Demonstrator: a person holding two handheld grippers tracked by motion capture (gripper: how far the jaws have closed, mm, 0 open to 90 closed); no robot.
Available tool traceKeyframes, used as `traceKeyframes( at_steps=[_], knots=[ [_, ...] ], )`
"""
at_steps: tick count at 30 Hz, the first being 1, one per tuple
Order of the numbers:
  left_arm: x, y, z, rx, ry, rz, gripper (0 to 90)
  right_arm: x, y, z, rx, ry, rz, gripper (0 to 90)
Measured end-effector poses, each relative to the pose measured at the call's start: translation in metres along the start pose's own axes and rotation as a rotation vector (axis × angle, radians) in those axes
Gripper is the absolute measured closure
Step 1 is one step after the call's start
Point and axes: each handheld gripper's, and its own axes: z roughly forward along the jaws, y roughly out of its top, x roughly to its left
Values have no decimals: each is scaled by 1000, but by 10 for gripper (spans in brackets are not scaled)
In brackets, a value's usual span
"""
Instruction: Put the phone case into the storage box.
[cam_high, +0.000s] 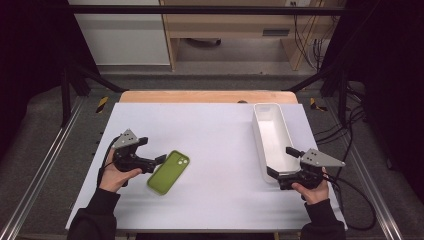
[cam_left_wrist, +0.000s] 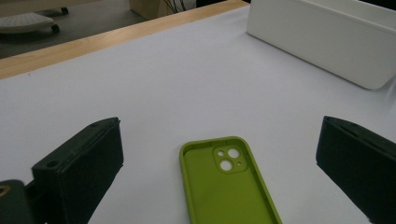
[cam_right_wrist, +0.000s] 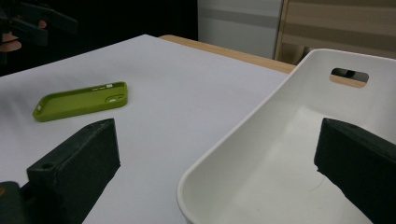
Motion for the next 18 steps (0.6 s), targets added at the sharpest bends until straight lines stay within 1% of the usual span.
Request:
traceKeyframes(
  at_steps=[3, 6, 12, 14, 16, 18],
  knots=[
    [-1, -1, 3, 9, 2, -3, 5, 0, 0, 0, 2, 0, 0, 6],
    [0, -6, 8, 36, -3, -8, 6, 0, 0, 0, 2, 1, -3, 5],
    [2, -10, 13, 57, 4, -18, 8, 0, -1, 2, 10, 0, -7, 5],
    [3, -12, 15, 76, 4, -18, 8, 1, -1, 2, 12, 2, -6, 5],
    [3, -12, 16, 82, 5, -18, 8, 1, -1, 2, 11, 1, -7, 6],
    [3, -14, 18, 103, 8, -22, 9, 1, -1, 2, 9, 1, -4, 5]
  ],
)
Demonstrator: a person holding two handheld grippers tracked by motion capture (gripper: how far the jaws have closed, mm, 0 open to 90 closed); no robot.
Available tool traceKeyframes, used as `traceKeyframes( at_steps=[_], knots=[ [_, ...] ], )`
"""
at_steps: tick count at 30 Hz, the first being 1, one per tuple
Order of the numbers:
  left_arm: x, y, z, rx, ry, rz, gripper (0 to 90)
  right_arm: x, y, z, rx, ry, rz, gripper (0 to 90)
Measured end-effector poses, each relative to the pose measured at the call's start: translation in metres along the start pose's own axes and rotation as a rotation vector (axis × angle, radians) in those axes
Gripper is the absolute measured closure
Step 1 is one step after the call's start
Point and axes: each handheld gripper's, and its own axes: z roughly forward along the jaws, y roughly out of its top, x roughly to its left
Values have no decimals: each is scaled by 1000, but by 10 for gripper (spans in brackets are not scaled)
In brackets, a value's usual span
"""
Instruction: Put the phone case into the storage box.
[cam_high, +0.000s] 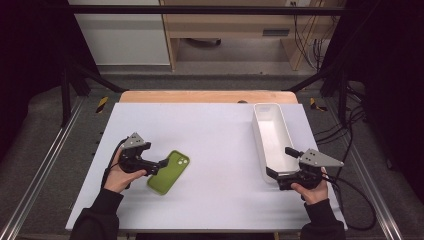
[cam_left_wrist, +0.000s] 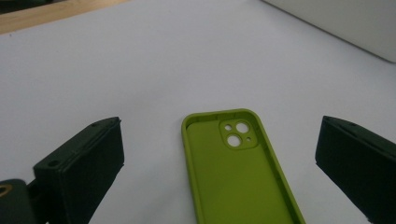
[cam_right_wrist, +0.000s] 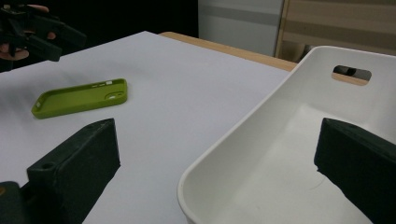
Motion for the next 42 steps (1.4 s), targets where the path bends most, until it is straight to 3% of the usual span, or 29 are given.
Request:
traceKeyframes(
  at_steps=[13, 18, 32, 42],
  knots=[
    [-3, -6, 11, 76, 17, 7, 15, 0, 0, -1, 0, -1, 2, 5],
    [0, -11, 15, 111, 26, -15, 20, 0, 0, -1, 0, 1, 3, 6],
    [0, -17, 22, 167, 71, -28, 52, 0, 0, 0, 4, 0, 1, 6],
    [-2, -20, 25, 190, 97, -28, 158, 0, 0, 0, 3, 0, 2, 5]
  ],
)
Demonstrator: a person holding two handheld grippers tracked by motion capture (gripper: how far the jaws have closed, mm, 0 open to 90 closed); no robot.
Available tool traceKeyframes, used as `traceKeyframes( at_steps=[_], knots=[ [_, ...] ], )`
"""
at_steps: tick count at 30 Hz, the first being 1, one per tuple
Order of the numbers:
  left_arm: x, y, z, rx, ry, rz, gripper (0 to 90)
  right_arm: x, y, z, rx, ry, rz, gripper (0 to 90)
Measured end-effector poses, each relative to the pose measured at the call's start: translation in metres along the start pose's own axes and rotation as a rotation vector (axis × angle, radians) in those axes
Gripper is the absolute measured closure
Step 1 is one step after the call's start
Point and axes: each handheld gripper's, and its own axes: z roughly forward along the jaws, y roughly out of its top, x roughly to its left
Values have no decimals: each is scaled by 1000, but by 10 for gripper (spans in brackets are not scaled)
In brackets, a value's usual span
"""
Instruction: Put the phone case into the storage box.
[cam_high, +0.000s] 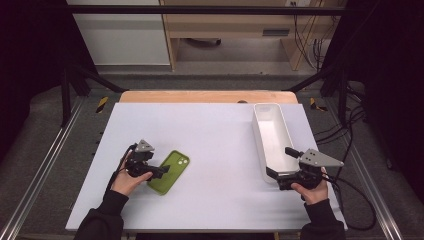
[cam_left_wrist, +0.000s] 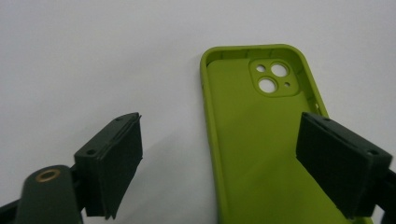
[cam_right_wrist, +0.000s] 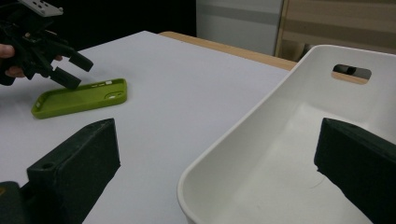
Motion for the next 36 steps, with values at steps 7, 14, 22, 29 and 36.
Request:
traceKeyframes(
  at_steps=[7, 14, 22, 29, 36],
  knots=[
    [0, -1, 1, 12, 16, -3, 217, 0, 0, 0, 2, 1, 1, 6],
    [-2, -2, 0, 16, 27, -17, 318, 0, 0, 1, 3, 3, 2, 6],
    [-3, -2, -2, 40, 41, -26, 431, 0, 0, 0, 3, 1, 2, 6],
    [-4, -2, -2, 52, 34, -35, 517, 0, 0, 1, 3, 4, 2, 6],
    [-4, -2, -2, 67, 26, -48, 620, 1, 0, 1, 4, 6, 2, 6]
  ],
)
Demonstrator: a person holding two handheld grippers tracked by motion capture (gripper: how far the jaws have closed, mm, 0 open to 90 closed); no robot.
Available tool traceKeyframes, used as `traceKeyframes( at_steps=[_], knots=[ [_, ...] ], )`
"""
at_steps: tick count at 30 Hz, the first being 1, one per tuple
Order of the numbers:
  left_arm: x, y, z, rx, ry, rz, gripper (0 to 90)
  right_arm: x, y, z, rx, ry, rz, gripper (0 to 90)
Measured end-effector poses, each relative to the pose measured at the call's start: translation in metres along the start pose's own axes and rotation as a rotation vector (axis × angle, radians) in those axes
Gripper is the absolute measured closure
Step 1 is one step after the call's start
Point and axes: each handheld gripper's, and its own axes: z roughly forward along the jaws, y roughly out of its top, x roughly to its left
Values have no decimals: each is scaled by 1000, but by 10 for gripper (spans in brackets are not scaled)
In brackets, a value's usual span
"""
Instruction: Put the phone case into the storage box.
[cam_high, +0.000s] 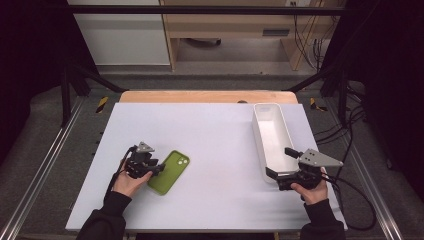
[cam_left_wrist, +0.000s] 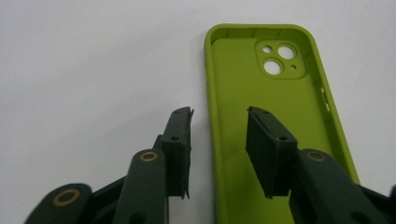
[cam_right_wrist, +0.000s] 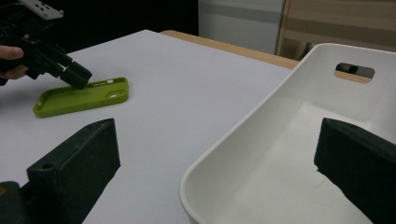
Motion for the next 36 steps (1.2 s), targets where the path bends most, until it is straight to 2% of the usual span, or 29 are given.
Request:
traceKeyframes(
  at_steps=[14, 22, 36],
  knots=[
    [1, -1, 2, 26, -12, -2, 722, 0, 0, 0, 3, 0, -2, 6],
    [1, -1, 2, 33, -7, 4, 826, 0, 0, 1, 5, -1, 1, 6],
    [-1, 0, 2, 34, 15, 22, 868, 0, 0, 0, 0, 0, 2, 6]
  ],
)
